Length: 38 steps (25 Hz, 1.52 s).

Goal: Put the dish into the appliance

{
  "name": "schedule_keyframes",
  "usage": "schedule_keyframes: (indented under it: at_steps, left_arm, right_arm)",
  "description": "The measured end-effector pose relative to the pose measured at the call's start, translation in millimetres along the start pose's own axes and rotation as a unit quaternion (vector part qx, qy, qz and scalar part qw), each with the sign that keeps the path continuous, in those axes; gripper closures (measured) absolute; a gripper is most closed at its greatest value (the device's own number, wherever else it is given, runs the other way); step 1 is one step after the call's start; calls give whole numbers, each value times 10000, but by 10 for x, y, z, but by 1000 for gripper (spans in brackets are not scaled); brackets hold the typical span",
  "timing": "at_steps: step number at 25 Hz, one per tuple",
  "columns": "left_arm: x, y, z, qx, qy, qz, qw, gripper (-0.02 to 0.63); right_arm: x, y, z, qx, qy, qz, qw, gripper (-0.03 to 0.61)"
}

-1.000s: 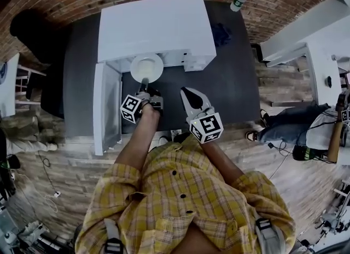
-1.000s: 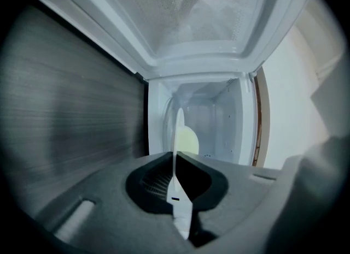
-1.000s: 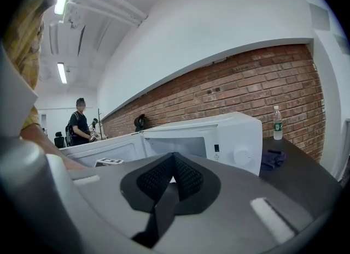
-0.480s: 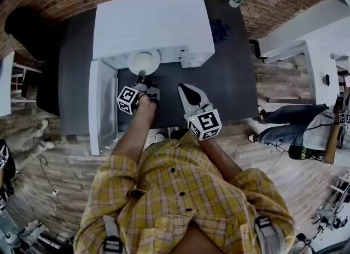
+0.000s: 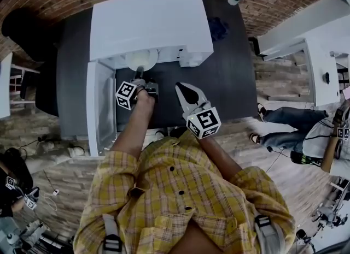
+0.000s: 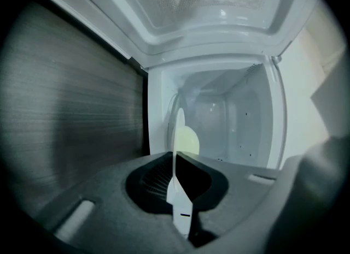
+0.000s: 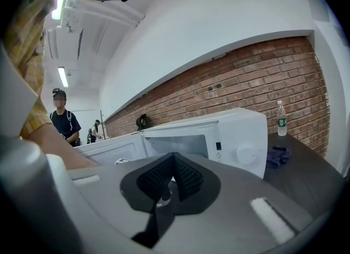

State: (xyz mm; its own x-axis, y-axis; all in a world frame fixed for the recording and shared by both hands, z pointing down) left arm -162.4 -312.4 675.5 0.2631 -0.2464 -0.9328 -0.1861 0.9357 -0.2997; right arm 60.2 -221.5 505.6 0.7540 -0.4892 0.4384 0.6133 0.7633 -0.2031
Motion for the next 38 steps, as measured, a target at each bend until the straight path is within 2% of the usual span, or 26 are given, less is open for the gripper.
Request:
schedule_keyframes:
  at_steps: [14, 22, 28, 30, 38]
  left_arm:
    - [13, -221, -54, 116, -138, -70, 9998, 604]
    - [70, -249, -64, 99, -366, -176, 9991, 598]
    - [61, -225, -71, 80, -314, -270, 9991, 591]
    - [50, -212, -64, 41, -312, -319, 9990, 560]
    - [58, -138, -25, -50, -166, -198, 9997, 531]
  right_arm:
    - [76, -33, -29, -54, 48, 73, 9999, 574]
    - [115, -30, -72, -38, 60, 92, 9999, 574]
    - [97, -20, -65, -44, 69, 80, 9999, 575]
    - [92, -20, -55, -45, 85, 74, 9999, 575]
    - [34, 30, -56, -16, 80, 66, 9999, 574]
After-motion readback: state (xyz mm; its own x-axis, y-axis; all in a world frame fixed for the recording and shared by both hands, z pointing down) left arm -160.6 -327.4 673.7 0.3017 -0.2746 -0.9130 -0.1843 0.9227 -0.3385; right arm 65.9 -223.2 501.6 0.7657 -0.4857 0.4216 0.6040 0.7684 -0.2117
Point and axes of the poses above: the fingertips, and each gripper's own axes: y backward along the fingers, x to its right, z out of its underside, the point moved 9 cm from there along y, backward along the fingers, and after that the axes turned 14 degrees about -y, right-handed, at the moved point
